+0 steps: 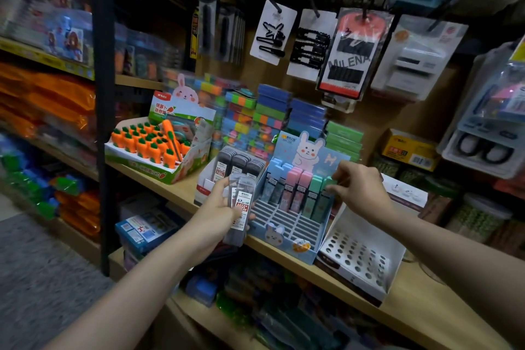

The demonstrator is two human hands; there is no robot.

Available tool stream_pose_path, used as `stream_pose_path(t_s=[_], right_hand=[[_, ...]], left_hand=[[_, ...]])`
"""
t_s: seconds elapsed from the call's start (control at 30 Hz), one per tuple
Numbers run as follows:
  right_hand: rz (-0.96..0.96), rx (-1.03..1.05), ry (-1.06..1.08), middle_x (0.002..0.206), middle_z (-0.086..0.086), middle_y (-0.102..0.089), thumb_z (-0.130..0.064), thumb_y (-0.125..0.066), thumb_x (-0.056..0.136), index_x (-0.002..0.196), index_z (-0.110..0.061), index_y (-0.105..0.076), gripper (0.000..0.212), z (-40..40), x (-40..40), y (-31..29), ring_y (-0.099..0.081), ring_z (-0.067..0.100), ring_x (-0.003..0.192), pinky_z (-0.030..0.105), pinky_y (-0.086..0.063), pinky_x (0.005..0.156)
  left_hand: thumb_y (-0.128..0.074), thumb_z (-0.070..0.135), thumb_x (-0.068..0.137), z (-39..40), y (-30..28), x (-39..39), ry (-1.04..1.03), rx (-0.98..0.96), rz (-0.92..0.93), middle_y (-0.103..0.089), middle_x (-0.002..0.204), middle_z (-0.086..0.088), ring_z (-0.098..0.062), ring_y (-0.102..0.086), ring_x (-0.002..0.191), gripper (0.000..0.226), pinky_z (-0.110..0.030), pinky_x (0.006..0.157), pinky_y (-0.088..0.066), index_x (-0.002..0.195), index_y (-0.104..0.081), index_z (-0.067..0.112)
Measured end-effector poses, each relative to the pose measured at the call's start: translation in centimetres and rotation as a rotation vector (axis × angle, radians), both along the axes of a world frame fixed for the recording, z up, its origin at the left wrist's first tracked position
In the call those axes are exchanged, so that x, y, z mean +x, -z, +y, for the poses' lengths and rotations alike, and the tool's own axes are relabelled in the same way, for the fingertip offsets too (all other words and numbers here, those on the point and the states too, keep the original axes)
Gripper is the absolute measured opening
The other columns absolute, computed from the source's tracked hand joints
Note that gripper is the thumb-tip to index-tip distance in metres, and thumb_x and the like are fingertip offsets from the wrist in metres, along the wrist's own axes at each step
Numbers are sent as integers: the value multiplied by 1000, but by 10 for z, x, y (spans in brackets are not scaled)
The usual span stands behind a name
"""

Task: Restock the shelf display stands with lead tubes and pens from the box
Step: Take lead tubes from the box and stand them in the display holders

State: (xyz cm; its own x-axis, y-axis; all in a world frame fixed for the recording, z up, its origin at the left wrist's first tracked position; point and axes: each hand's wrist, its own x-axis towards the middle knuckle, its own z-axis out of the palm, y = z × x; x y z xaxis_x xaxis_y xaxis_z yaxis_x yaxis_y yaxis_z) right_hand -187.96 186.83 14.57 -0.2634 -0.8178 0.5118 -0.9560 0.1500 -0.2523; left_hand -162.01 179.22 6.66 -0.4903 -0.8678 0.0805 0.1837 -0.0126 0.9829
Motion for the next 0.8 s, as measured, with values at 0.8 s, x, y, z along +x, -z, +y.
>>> stream_pose_path(t_s=[0.8], right_hand=[[-34,222,-337,117,-11,-67,-41,-58,93,136,-28,-54,44,-13,96,-15,-62,-1,85,13,-44,70]], left_hand=[[-39,9,103,1,-5,7,63,-68,23,-72,97,2,-12,-70,86,23,-35,78,-57,120,-48,22]])
